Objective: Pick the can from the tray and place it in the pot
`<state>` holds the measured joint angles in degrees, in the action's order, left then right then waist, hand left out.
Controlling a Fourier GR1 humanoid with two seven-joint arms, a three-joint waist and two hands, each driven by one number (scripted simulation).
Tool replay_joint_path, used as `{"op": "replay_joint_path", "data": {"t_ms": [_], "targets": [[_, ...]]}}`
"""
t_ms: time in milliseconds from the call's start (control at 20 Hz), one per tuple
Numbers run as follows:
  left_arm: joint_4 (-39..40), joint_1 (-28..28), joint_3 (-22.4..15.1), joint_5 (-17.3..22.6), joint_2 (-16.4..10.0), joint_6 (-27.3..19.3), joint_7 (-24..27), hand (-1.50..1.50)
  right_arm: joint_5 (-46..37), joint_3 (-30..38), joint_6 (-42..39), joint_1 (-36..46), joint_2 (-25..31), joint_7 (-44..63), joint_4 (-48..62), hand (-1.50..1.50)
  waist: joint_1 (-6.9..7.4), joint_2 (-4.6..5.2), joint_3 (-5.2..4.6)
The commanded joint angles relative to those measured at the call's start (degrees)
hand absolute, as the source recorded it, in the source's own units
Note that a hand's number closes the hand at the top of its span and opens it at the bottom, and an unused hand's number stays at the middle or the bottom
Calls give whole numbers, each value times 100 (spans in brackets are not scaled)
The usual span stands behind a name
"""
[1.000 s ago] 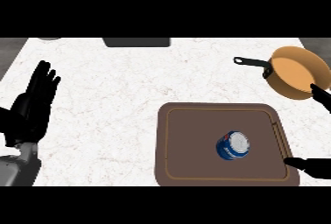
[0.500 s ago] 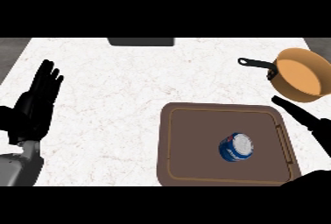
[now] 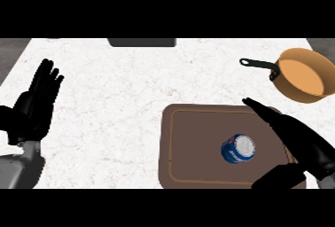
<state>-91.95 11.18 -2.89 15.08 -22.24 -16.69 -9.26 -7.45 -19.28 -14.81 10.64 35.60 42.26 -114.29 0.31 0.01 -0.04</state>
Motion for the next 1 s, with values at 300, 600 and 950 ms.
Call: {"op": "replay_joint_path", "data": {"t_ms": [300,600,950], "targets": [[-149,290,2,-443,333,-122,-526,0,-1124,-297,-280,-449,-575,162,306,-150,-48,-5,5],[-135,-212,312,-536,495,371,-5,0,-1488,61,-543,-560,-989,-220,527,-150,-34,-3,4],[-217,9,479,-581,561,509,-409,0,-2101,-159,-669,-423,-1590,-26,853,-150,-32,-5,4]]}}
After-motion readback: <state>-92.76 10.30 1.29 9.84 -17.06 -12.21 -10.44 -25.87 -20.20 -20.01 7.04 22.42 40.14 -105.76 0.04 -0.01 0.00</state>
